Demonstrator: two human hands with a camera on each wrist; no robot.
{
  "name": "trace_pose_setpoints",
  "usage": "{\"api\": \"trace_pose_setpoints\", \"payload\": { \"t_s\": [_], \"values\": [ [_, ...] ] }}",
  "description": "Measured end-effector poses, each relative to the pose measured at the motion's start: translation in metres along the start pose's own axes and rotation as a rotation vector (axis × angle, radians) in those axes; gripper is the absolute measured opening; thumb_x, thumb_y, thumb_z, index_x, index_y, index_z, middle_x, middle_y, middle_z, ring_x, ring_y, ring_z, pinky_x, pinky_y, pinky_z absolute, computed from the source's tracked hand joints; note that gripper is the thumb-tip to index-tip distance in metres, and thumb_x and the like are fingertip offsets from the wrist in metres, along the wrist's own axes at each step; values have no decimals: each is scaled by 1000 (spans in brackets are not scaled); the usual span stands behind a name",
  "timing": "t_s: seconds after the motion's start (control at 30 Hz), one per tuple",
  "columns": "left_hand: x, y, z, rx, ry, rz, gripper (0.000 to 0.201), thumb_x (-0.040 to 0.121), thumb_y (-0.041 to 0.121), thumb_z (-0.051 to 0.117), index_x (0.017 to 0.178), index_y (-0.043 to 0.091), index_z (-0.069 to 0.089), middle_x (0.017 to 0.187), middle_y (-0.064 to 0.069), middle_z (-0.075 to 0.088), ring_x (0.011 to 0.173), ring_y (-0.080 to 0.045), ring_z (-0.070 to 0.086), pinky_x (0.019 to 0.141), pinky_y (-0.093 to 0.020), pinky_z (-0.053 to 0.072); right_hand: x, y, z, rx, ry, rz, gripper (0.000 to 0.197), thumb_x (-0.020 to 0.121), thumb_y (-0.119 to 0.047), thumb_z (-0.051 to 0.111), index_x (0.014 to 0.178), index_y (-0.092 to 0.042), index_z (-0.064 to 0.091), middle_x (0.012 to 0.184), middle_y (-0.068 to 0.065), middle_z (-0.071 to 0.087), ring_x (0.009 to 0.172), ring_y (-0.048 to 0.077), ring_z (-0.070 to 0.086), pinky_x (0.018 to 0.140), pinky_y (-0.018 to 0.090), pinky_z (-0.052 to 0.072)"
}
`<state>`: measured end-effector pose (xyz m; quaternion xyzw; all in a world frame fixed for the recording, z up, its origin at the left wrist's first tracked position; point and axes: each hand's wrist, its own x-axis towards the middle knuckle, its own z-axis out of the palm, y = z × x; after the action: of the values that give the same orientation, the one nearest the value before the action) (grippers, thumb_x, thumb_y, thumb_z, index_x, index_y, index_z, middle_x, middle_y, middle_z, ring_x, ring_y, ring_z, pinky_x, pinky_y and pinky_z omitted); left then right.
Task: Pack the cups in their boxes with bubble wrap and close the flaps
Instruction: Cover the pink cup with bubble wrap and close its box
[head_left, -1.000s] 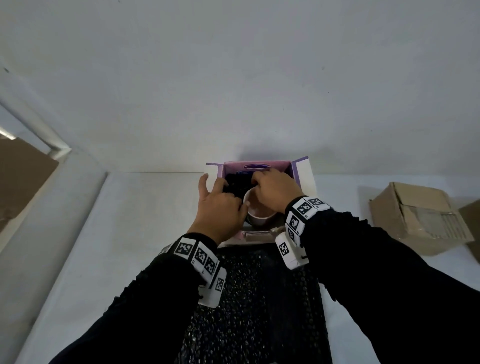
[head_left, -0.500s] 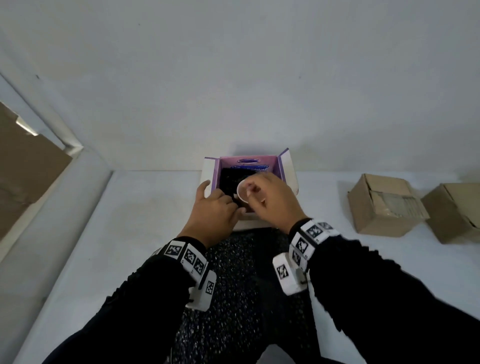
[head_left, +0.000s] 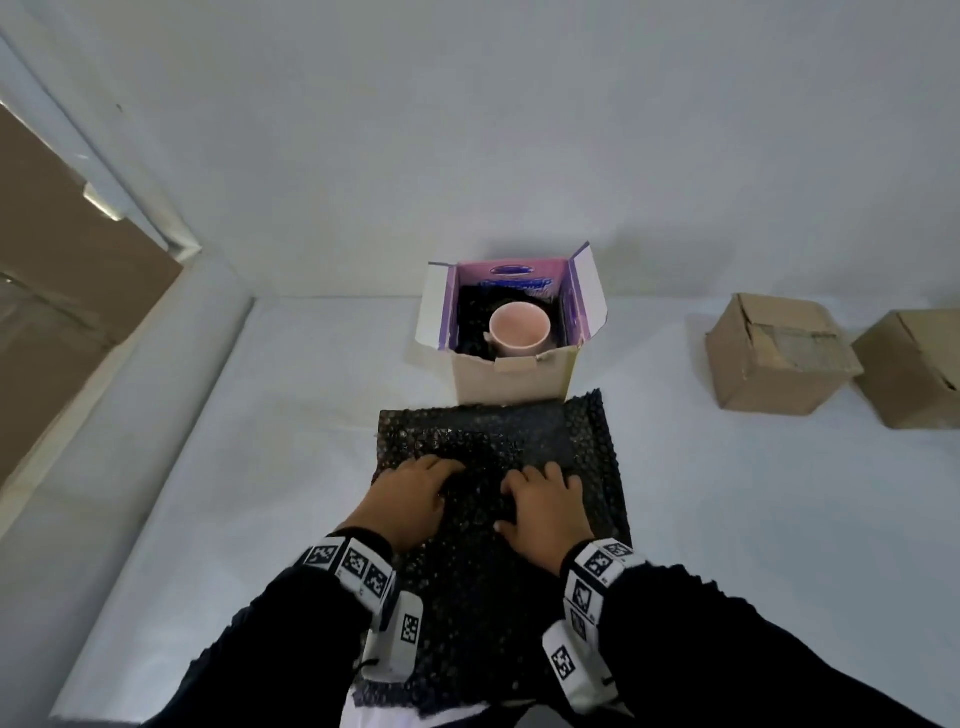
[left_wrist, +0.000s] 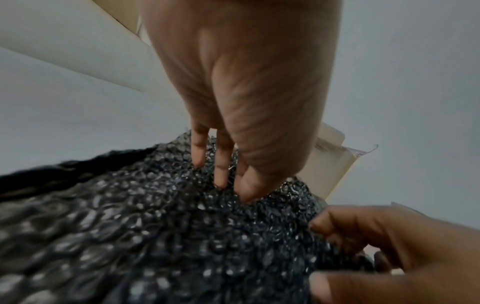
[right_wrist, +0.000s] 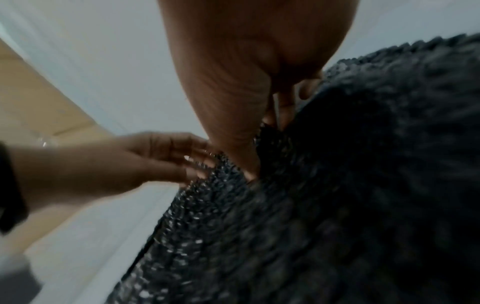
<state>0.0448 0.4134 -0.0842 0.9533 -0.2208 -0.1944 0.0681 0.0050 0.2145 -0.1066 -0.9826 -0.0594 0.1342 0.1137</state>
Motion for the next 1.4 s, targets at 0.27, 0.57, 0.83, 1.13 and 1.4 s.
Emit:
{"api": "trace_pose_setpoints", "payload": {
  "t_s": [0.27, 0.57, 0.83, 1.13, 1.4],
  "values": [
    [-19, 3, -21, 252, 435, 76, 113, 53, 57, 69, 152, 33, 19, 158, -13, 18, 142, -36, 20, 112, -57, 21, 5, 1, -44, 665, 146, -251, 25, 81, -3, 60, 96, -22, 66, 98, 0, 60, 92, 16, 60, 89, 29, 45],
    [-6, 20, -66, -171, 515, 184, 22, 76, 29, 64, 82, 21, 45, 72, 3, 53, 67, -28, 55, 62, -35, 42, -1, 9, -116, 875, -134, -89, 54, 71, -27, 86, 118, -22, 60, 110, -4, 68, 102, 6, 63, 94, 21, 45],
    [-10, 20, -95, -150, 495, 251, 37, 82, 59, 62, 104, 33, 49, 74, 17, 53, 69, -13, 58, 58, -29, 42, 0, 15, -150, 954, -58, -10, 29, 95, -4, 46, 115, -16, 62, 109, 5, 66, 103, 20, 61, 94, 31, 47],
    [3, 19, -136, -183, 502, 246, 15, 93, 24, 54, 107, 22, 61, 88, -1, 68, 79, -21, 62, 71, -35, 48, 19, 29, -196, 344, -5, -183, 34, 81, -28, 76, 112, -18, 66, 103, 1, 68, 97, 20, 63, 78, 26, 43],
    [29, 24, -160, -342, 557, 368, 30, 91, 20, 46, 119, 28, 48, 105, 12, 53, 91, -14, 55, 79, -31, 43, 44, 31, -217, 467, 59, -130, 31, 98, -14, 44, 128, -16, 49, 125, 11, 61, 115, 30, 56, 100, 45, 43]
  ]
}}
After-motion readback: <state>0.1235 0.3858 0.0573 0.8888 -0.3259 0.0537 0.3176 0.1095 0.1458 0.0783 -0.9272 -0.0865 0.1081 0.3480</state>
